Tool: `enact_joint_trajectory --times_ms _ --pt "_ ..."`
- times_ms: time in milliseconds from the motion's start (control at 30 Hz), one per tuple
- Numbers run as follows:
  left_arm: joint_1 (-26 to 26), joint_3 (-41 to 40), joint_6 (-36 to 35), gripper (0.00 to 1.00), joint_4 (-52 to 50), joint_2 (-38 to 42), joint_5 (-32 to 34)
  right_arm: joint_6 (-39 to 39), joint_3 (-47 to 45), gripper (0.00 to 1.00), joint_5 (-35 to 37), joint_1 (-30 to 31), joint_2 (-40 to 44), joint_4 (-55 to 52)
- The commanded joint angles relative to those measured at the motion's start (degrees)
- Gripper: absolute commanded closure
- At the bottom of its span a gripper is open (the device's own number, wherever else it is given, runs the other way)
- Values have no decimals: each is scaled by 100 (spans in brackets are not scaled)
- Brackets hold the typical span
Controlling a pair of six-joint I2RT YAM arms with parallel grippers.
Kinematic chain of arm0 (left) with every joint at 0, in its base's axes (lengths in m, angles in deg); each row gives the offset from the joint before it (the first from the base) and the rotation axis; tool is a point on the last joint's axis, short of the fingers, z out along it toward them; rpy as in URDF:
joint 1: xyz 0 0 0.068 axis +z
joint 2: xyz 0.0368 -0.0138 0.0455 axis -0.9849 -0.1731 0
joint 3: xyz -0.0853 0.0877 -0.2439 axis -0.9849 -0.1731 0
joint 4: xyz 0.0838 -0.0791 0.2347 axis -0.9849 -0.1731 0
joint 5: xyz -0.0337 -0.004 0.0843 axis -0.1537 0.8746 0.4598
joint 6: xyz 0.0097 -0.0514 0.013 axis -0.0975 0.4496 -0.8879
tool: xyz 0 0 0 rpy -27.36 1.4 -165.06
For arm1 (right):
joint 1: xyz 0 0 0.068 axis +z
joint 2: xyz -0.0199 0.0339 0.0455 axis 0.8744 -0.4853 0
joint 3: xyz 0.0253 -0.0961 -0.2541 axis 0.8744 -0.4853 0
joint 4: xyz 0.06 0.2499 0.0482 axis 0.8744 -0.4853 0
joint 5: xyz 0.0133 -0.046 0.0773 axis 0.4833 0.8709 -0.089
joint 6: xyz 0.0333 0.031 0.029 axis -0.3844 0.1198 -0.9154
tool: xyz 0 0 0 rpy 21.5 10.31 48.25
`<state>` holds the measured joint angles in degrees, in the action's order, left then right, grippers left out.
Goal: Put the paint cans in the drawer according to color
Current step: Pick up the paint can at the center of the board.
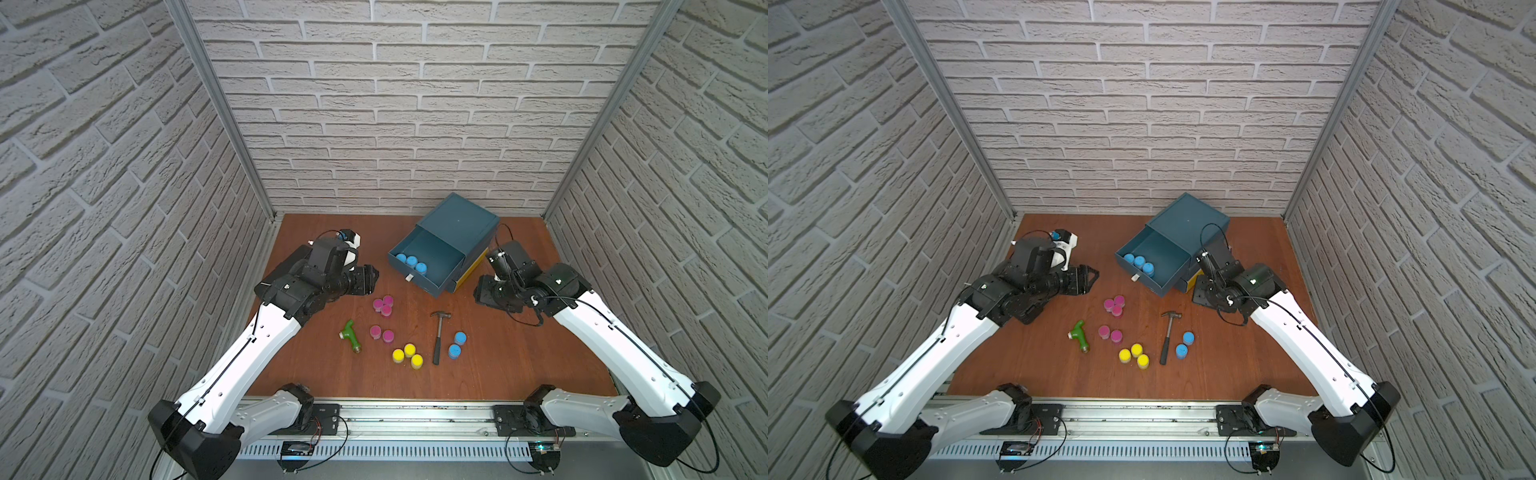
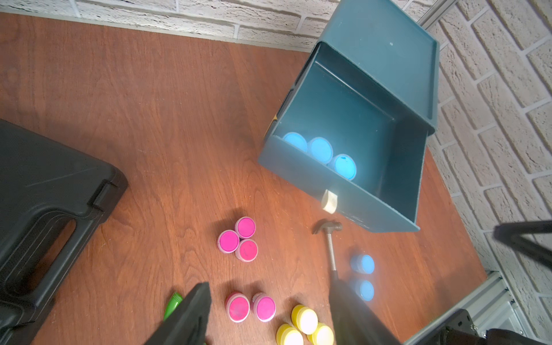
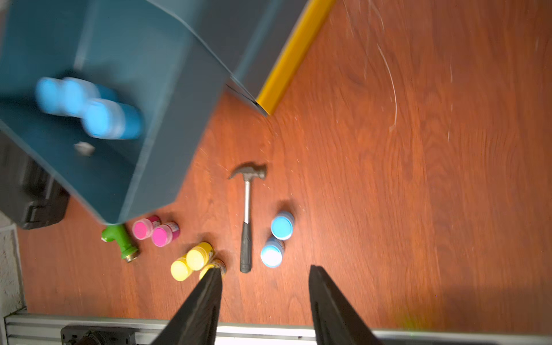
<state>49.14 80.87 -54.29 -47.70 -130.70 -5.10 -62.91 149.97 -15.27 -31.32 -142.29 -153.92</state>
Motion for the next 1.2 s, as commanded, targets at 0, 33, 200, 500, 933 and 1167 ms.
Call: enact_joint_trajectory --times_ms 0,33,200,500,933,1167 --pt "-36 57 -42 32 218 3 26 -843 -652 38 -345 -134 319 239" --pt "-33 59 -41 32 215 8 19 -974 -865 37 -466 -174 397 363" --pt "-34 37 -45 32 205 25 -38 -1430 -1661 30 -1023 -229 327 1094" --pt "-39 33 -29 32 183 85 -34 -1277 -1910 26 -1546 -223 -830 1734" --pt "-48 -2 28 32 193 150 28 -1208 -2157 28 -1599 -178 -1852 2364" --pt "-67 -10 41 32 211 141 36 -1146 -2132 33 -1534 -170 -2152 2322"
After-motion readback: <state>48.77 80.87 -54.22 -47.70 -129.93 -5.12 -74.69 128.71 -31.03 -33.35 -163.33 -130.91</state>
